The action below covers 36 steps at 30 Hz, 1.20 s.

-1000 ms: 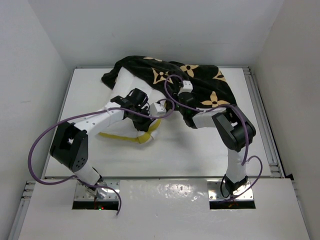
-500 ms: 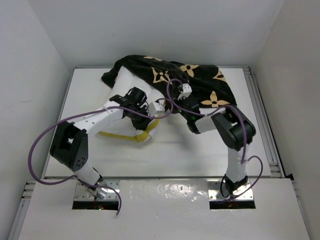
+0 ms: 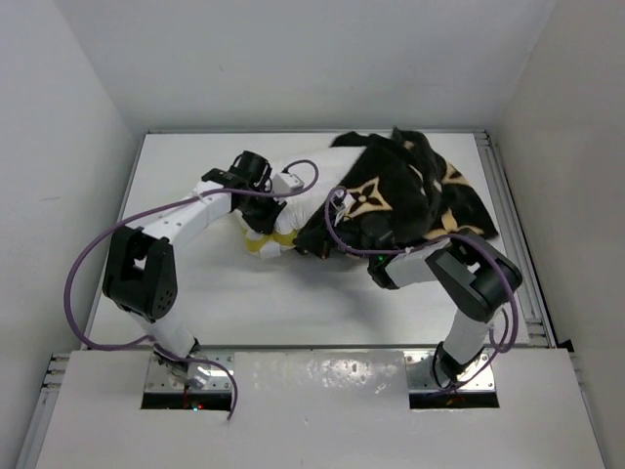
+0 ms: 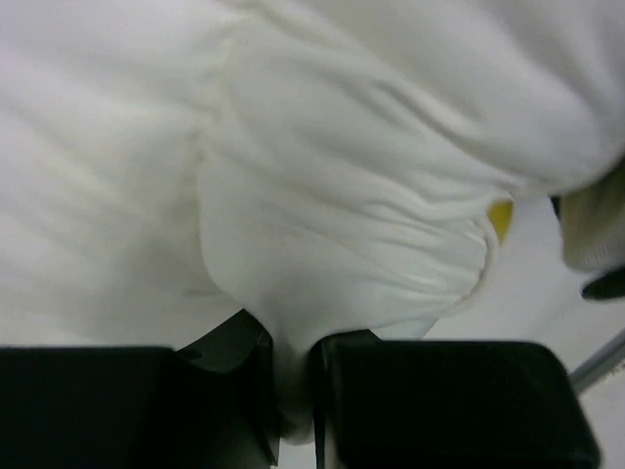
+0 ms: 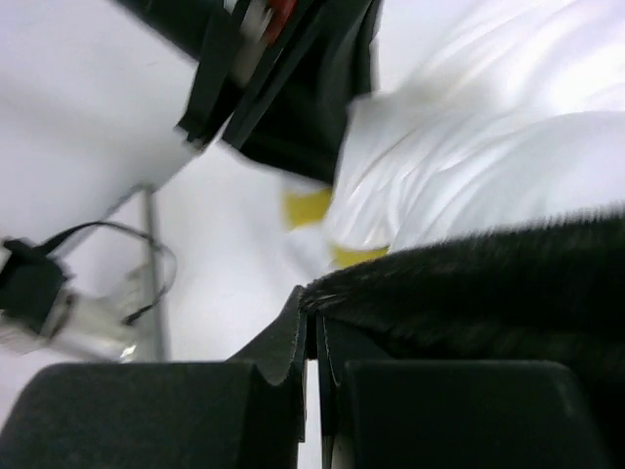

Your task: Put the pillow into the pillowcase

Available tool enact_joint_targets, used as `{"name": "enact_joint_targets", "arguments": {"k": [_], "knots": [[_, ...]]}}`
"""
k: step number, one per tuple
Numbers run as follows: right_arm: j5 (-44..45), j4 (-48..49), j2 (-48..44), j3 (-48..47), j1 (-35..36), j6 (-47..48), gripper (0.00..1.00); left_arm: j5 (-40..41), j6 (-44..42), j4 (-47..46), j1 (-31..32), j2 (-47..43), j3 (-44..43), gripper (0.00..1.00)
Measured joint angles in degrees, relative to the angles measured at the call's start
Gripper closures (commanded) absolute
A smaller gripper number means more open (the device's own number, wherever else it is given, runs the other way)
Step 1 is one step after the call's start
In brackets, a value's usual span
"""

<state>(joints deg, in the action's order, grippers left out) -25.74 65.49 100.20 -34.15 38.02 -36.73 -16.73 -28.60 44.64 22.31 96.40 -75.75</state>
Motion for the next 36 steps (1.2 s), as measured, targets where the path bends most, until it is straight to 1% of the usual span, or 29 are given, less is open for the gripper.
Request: {"name": "enact_joint_targets", "arguments": {"k": [3, 4, 5, 6, 7, 9, 10, 12, 14, 15, 17, 20, 21, 22, 23, 25, 29, 31, 32, 33, 35, 36], "knots": [[-3.3, 2.3, 2.7, 0.8, -0.1, -4.8, 1.0, 1.8, 0.7, -2.3, -0.1, 0.4, 0.0, 1.0], [-3.1, 2.9, 2.8, 2.2, -0.2, -5.6, 0.81, 2.1, 0.7, -3.4, 0.0, 0.4, 0.0, 1.0], [-2.6, 3.7, 2.5, 4.2, -0.5, -6.5, 0.72, 2.1, 0.6, -4.6, 0.0, 0.4, 0.0, 1.0], [-2.3, 3.9, 2.3, 5.8, -0.6, -6.7, 0.59, 2.0, 0.6, -5.7, 0.1, 0.4, 0.0, 1.0], [-2.1, 3.3, 1.7, 7.1, -0.7, -6.9, 0.32, 2.0, 0.4, -6.8, 0.3, 0.4, 0.0, 1.0], [-2.3, 0.2, -0.8, 8.1, -0.5, -6.0, 0.06, 1.7, -0.2, -8.6, 0.9, 0.4, 0.2, 1.0], [-2.6, -2.4, -3.2, 8.2, 0.0, -5.1, 0.01, 1.8, -0.7, -9.4, 1.3, 0.4, 0.5, 1.0], [-2.9, -7.6, -8.5, 7.9, 0.7, -2.9, 0.01, 1.9, -1.6, -10.1, 1.6, 0.3, 1.5, 1.0], [-3.2, -16.6, -14.6, 6.3, 0.8, -0.6, 0.01, 2.1, -2.6, -10.2, 1.6, -0.1, 3.1, 1.0], [-3.7, -23.2, -17.3, 4.2, 0.8, 1.2, 0.01, 2.3, -3.1, -10.5, 1.6, -0.5, 4.2, 1.0], [-5.0, -37.9, -21.0, -2.4, 0.8, 4.5, 0.01, 2.6, -4.2, -10.7, 1.7, -1.4, 6.4, 1.0], [-9.3, -55.7, -22.3, -15.0, -0.3, 7.7, 0.02, 3.7, -5.6, -10.6, 2.0, -2.6, 8.7, 1.0], [-11.0, -60.1, -22.5, -18.6, -1.5, 8.3, 0.05, 4.0, -5.9, -10.6, 2.2, -2.9, 9.1, 1.0], [-12.3, -63.5, -22.8, -21.2, -2.8, 8.3, 0.09, 4.3, -6.1, -10.6, 2.3, -3.1, 9.4, 1.0], [-13.3, -66.4, -23.5, -23.1, -4.3, 8.2, 0.19, 4.5, -6.4, -10.6, 2.4, -3.5, 9.6, 1.0], [-13.9, -69.3, -25.2, -24.0, -8.1, 7.4, 0.26, 4.9, -7.0, -10.6, 2.8, -3.9, 9.8, 1.0], [-13.3, -71.9, -27.8, -22.1, -13.8, 6.5, 0.19, 4.9, -7.1, -10.6, 4.4, -4.0, 10.2, 1.0], [-12.4, -73.2, -27.7, -20.5, -13.8, 7.0, 0.14, 4.9, -7.1, -10.3, 5.1, -4.0, 10.2, 1.0], [-11.5, -74.8, -27.6, -19.5, -13.2, 7.4, 0.14, 4.8, -7.1, -10.3, 5.3, -4.0, 10.2, 1.0], [-10.9, -76.3, -27.4, -18.8, -12.6, 7.6, 0.14, 4.7, -7.1, -10.3, 5.4, -4.0, 10.2, 1.0], [-8.0, -78.9, -27.3, -17.6, -12.0, 7.5, 0.2, 4.7, -7.1, -10.1, 5.5, -4.0, 10.2, 1.0], [-5.7, -79.9, -27.6, -17.0, -12.3, 6.7, 0.29, 4.7, -7.1, -9.9, 5.6, -4.0, 10.2, 1.0]]}}
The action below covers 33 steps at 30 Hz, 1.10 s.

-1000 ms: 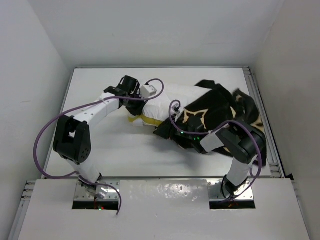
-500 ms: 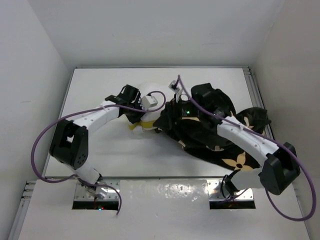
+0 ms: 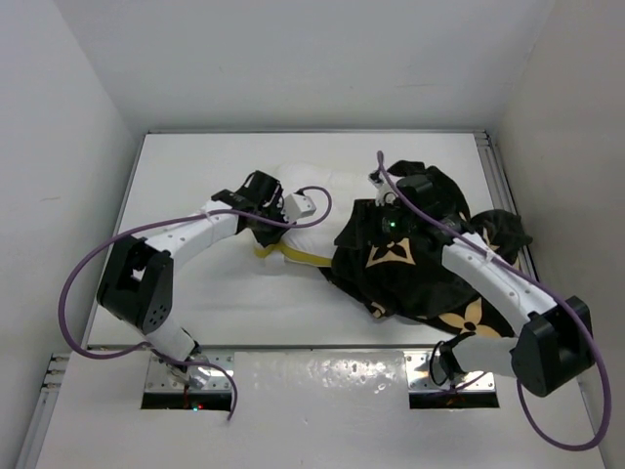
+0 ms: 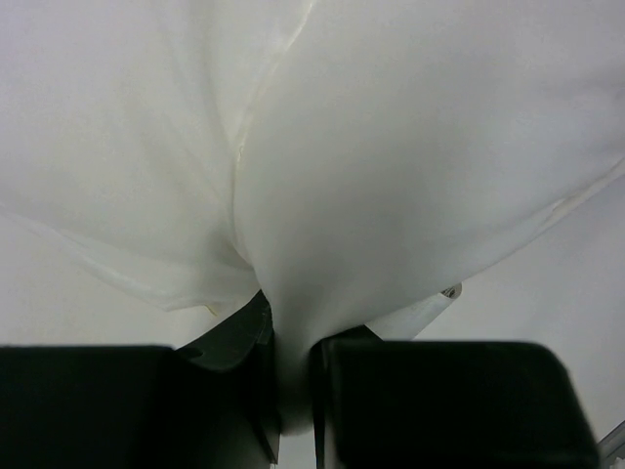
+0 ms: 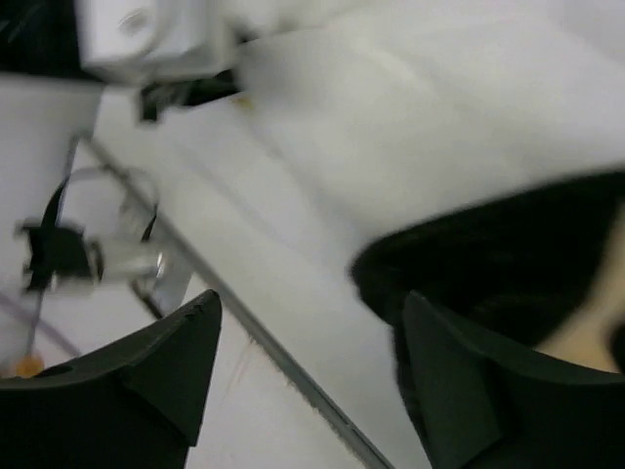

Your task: Put the pillow into the pillowcase

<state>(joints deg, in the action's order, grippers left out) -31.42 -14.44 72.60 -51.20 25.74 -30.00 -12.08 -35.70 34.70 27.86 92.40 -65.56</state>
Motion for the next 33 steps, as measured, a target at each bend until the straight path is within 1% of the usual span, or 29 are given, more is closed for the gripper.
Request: {"name": "enact_joint_targets", "arguments": {"k": [1, 2, 3, 4, 5, 6, 7, 8, 9, 10, 11, 14, 17, 19, 21, 22, 24, 26, 29, 31, 33], "knots": [[3.2, -1.2, -0.5, 0.3, -0.7, -1.6, 0.42, 0.0, 0.0, 0.1, 0.1, 0.0, 0.0, 1.0], [7.8, -2.8, -1.2, 0.3, -1.9, -3.4, 0.38, 0.0, -0.1, 0.3, 0.2, 0.0, 0.0, 1.0], [12.5, -4.5, -2.0, 0.3, -3.2, -5.3, 0.29, 0.0, -0.1, 0.5, 0.3, 0.0, 0.0, 1.0], [17.6, -6.5, -3.1, 0.3, -4.9, -7.6, 0.02, 0.0, -0.2, 0.8, 0.5, 0.0, 0.0, 0.99], [22.8, -8.4, -4.2, 0.3, -6.5, -9.4, 0.01, -0.1, -0.3, 1.1, 0.7, -0.1, 0.0, 0.96], [27.5, -9.9, -5.0, 0.2, -7.9, -10.3, 0.01, -0.2, -0.3, 1.5, 1.0, -0.1, 0.0, 0.87], [31.4, -11.2, -5.5, 0.1, -8.9, -10.9, 0.01, -0.4, -0.4, 1.7, 1.2, -0.2, 0.0, 0.87], [34.9, -12.6, -5.4, -0.1, -9.5, -11.5, 0.01, -0.8, -0.5, 2.1, 1.5, -0.2, 0.0, 0.72], [37.9, -13.7, -4.8, -0.5, -9.9, -12.1, 0.01, -1.3, -1.0, 2.6, 1.8, -0.3, 0.0, 0.62], [40.3, -14.4, -3.8, -0.7, -10.5, -12.5, 0.01, -2.1, -1.1, 3.3, 2.0, -0.4, 0.0, 0.45], [42.3, -14.8, -2.3, -0.9, -11.4, -13.0, 0.01, -3.2, -1.6, 4.6, 2.3, -0.4, -0.2, 0.01], [45.4, -15.3, 3.1, -1.1, -14.5, -14.0, 0.01, -9.0, -1.6, 10.8, 2.6, -0.4, -3.6, 0.0], [46.6, -16.7, 6.1, -2.0, -16.1, -14.7, 0.01, -17.8, -0.8, 15.8, 0.7, 0.1, -13.3, 0.0], [48.0, -17.2, 5.5, -2.3, -16.0, -15.0, 0.01, -24.0, 1.6, 16.4, -2.6, 0.6, -21.2, 0.0], [50.0, -18.1, 2.6, -2.3, -15.4, -15.1, 0.01, -27.6, 5.3, 13.1, -7.4, 1.4, -27.4, 0.0], [51.3, -18.7, 0.7, -2.3, -15.2, -15.1, 0.01, -27.7, 7.0, 11.3, -9.4, 2.2, -29.8, 0.0], [53.5, -19.9, -4.2, -2.3, -15.1, -15.1, 0.01, -24.4, 9.0, 8.2, -12.3, 5.7, -34.1, 0.0], [54.9, -22.4, -9.0, -2.4, -15.4, -15.7, 0.01, -20.3, 9.7, 5.3, -12.9, 12.1, -39.1, 0.0], [55.0, -27.0, -13.8, -1.9, -16.1, -18.9, 0.01, -17.4, 12.2, 1.2, -12.0, 25.7, -47.0, 0.0], [54.1, -28.7, -16.7, 1.7, -16.2, -22.3, 0.01, -16.3, 14.3, -2.7, -11.7, 33.5, -48.8, 0.0], [52.4, -30.3, -19.9, 7.8, -15.6, -26.3, 0.01, -14.8, 16.0, -4.9, -11.3, 39.0, -48.7, 0.0]]}}
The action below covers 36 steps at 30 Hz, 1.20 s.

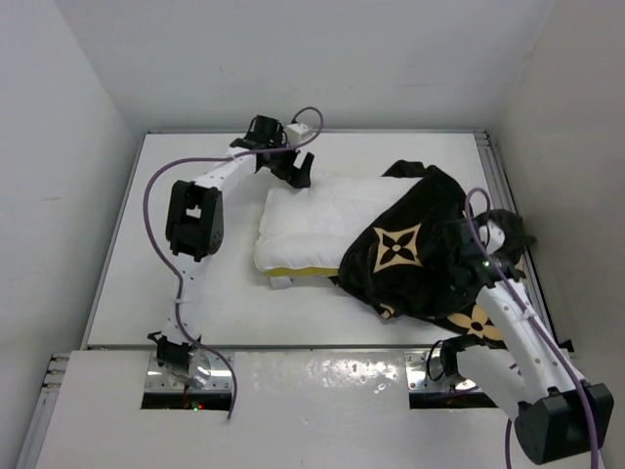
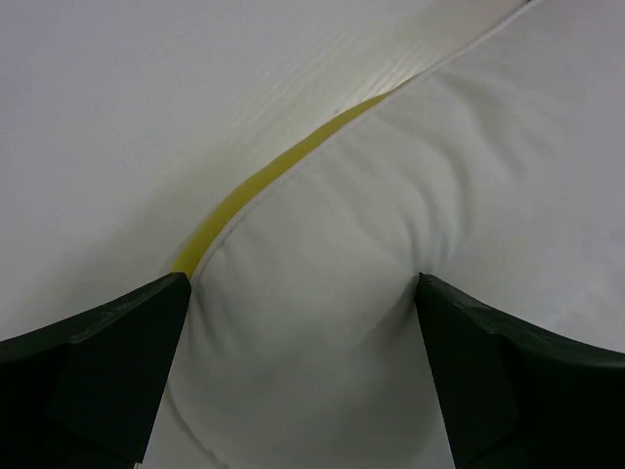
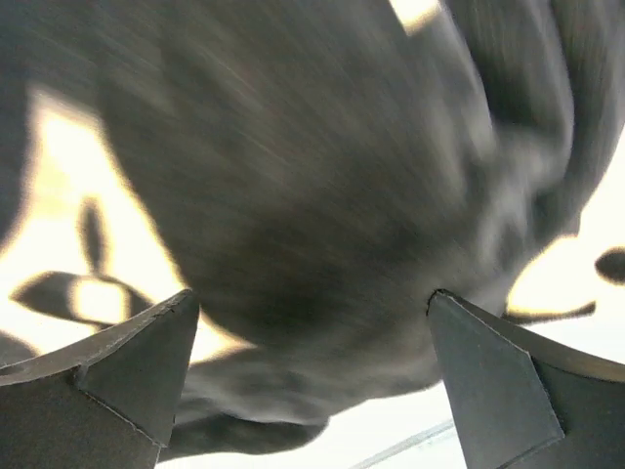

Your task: Put the pillow into the pillowcase

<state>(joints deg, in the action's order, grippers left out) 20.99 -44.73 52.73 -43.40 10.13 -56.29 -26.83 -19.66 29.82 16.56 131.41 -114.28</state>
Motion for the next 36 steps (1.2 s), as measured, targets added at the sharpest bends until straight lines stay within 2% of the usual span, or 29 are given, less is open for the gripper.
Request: {"name": "enact_joint_targets", "arguments": {"k": [2, 5, 7, 8, 11, 15, 21, 24, 26, 27, 28, 30, 33, 36], "knots": [[-2.1, -0.3, -2.4, 6.7, 0.6, -3.8, 0.01, 0.8, 1.1, -1.9, 0.2, 3.4, 0.0, 0.0], [-5.4, 4.6, -2.6, 14.9, 0.8, -8.3, 0.02, 0.9, 1.0, -3.7, 0.7, 3.8, -0.4, 0.0], [-7.3, 9.2, 0.1, 16.0, 0.1, -9.4, 0.02, 1.5, 0.1, -4.7, 1.2, 3.8, -1.1, 0.07], [-8.4, 11.9, 4.4, 15.3, -0.5, -9.3, 0.02, 2.0, -0.9, -5.1, 1.6, 3.7, -0.9, 0.22], [-10.9, 14.5, 15.4, 9.8, -2.4, -6.7, 0.04, 2.0, -3.9, -6.3, 1.8, 1.6, 4.1, 0.39], [-12.9, 17.0, 31.1, -3.3, -5.6, 1.0, 0.07, 3.0, -9.7, -7.2, 1.3, -5.5, 16.2, 0.41], [-19.2, 20.0, 53.3, -32.3, -7.2, 15.1, 0.07, 4.9, -20.9, -0.7, 1.6, -19.1, 32.4, 0.36], [-23.5, 21.9, 62.7, -46.1, -5.9, 21.2, 0.03, 3.8, -25.5, 7.2, 4.2, -22.9, 34.9, 0.32], [-24.9, 23.6, 66.1, -51.2, -4.2, 25.6, 0.01, 1.8, -28.7, 13.5, 7.3, -24.0, 34.9, 0.27], [-25.0, 24.6, 66.4, -52.1, -3.3, 27.2, 0.01, 0.2, -30.2, 16.8, 9.2, -24.3, 34.7, 0.24], [-25.1, 26.0, 66.2, -52.2, -2.2, 28.8, 0.01, -1.4, -31.8, 20.4, 11.0, -24.3, 34.2, 0.13], [-25.1, 28.5, 65.2, -52.2, -1.1, 30.0, 0.01, -6.5, -35.0, 30.1, 14.9, -24.3, 32.6, 0.0], [-25.3, 32.5, 62.5, -50.3, -1.1, 30.3, 0.01, -13.8, -38.7, 41.9, 16.9, -24.2, 27.4, 0.0], [-24.9, 34.8, 54.5, -43.6, -3.0, 31.3, 0.01, -20.5, -37.6, 43.5, 14.0, -24.3, 17.4, 0.0]]}}
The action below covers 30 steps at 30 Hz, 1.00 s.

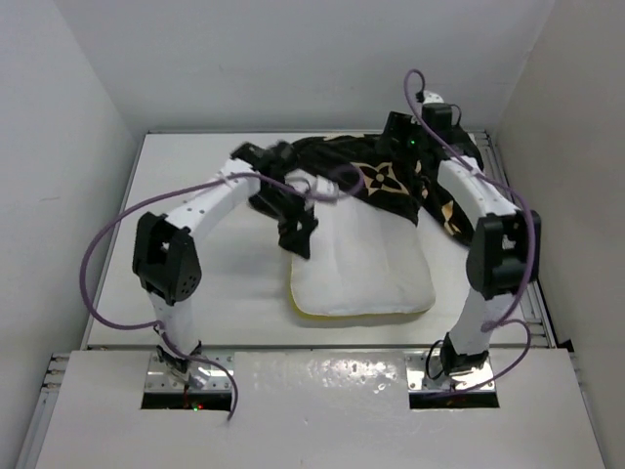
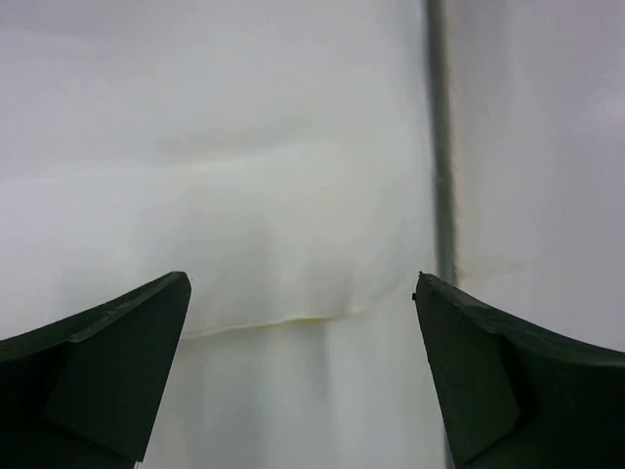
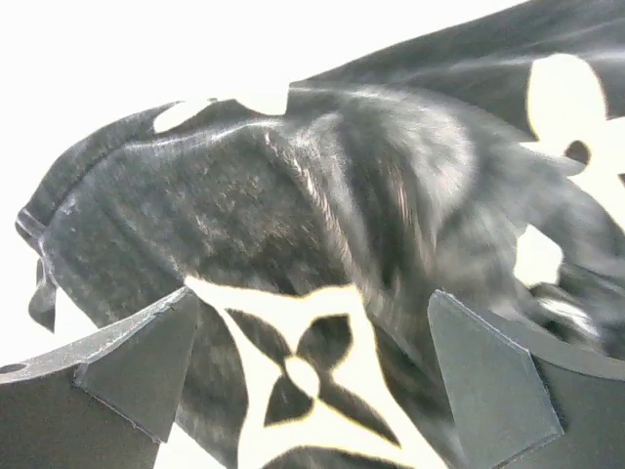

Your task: Put the pillow into the pillowcase

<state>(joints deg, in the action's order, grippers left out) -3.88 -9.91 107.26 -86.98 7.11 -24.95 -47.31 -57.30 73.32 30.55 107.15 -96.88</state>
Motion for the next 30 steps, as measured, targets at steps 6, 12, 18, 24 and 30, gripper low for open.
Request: {"name": "enact_joint_targets", "arguments": {"k": [6, 12, 18, 24, 30], "knots": [[0.8, 4.2, -13.2, 9.0, -3.7, 1.6, 0.01, -3.7, 22.8, -25.2, -20.0, -4.5, -2.6, 0.0], [1.6, 2.1, -18.0, 10.7, 1.3, 5.0, 0.75, 11.7, 26.5, -42.0, -27.0, 2.2, 0.5, 0.0], [3.8, 0.2, -20.3, 15.6, 21.1, 4.3, 0.46, 14.7, 25.9, -49.3, -23.2, 14.5, 0.7, 0.0], [11.6, -1.8, -14.2, 14.1, 30.1, -1.1, 0.11, 16.1, 24.8, -50.4, -22.6, 21.4, -0.3, 0.34], [19.1, -4.6, 1.4, 4.9, 33.5, -7.2, 0.01, 14.5, 25.6, -51.2, -24.0, 23.1, -0.2, 0.99]]}}
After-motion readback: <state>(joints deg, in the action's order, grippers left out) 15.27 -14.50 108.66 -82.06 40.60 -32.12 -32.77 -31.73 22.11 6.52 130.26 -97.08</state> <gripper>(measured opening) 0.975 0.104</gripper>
